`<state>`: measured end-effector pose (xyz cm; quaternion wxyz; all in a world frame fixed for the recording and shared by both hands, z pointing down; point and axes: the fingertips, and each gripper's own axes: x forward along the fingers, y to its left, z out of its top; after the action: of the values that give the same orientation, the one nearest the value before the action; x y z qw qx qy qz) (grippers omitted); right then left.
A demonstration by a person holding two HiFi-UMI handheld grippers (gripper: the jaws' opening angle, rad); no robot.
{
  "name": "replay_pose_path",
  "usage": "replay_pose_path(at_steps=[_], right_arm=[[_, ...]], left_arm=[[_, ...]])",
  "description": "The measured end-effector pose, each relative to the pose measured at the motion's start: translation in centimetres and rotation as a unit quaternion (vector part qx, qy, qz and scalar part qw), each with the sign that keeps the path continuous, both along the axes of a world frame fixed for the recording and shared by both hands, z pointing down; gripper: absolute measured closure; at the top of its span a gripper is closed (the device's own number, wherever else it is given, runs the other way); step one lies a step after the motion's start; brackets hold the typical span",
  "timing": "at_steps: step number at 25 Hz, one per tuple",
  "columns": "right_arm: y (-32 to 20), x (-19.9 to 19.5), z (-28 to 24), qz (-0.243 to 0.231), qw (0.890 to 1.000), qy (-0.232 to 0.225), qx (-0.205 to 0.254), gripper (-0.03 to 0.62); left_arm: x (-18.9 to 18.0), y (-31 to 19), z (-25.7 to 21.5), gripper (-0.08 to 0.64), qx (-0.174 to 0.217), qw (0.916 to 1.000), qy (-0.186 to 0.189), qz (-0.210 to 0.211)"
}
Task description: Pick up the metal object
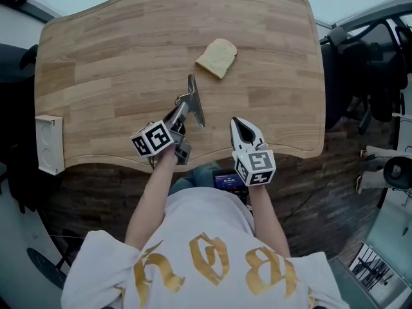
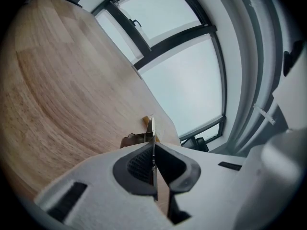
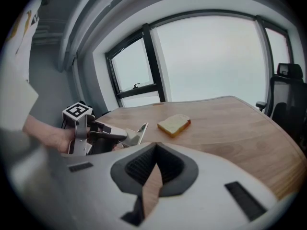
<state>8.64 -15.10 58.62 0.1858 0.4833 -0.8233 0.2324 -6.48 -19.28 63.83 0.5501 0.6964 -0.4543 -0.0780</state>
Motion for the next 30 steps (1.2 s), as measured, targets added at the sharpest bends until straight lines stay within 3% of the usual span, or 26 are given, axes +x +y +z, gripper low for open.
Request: replay_pose_path(at_steps=[19, 30], right_arm=[[-1.0, -0.4, -6.3, 0.023, 0.996, 0.006, 0.088, 0.581], [0.5, -0.5, -11.0, 0.042, 0.990, -0.028, 0.134, 0.581]], left_arm=[[-1.7, 1.3, -8.9, 0.540, 0.087, 0.9960, 0.016, -0.008], [-1.3, 3.6, -15.1, 0.540, 0.158, 0.9872, 0.019, 0.008]])
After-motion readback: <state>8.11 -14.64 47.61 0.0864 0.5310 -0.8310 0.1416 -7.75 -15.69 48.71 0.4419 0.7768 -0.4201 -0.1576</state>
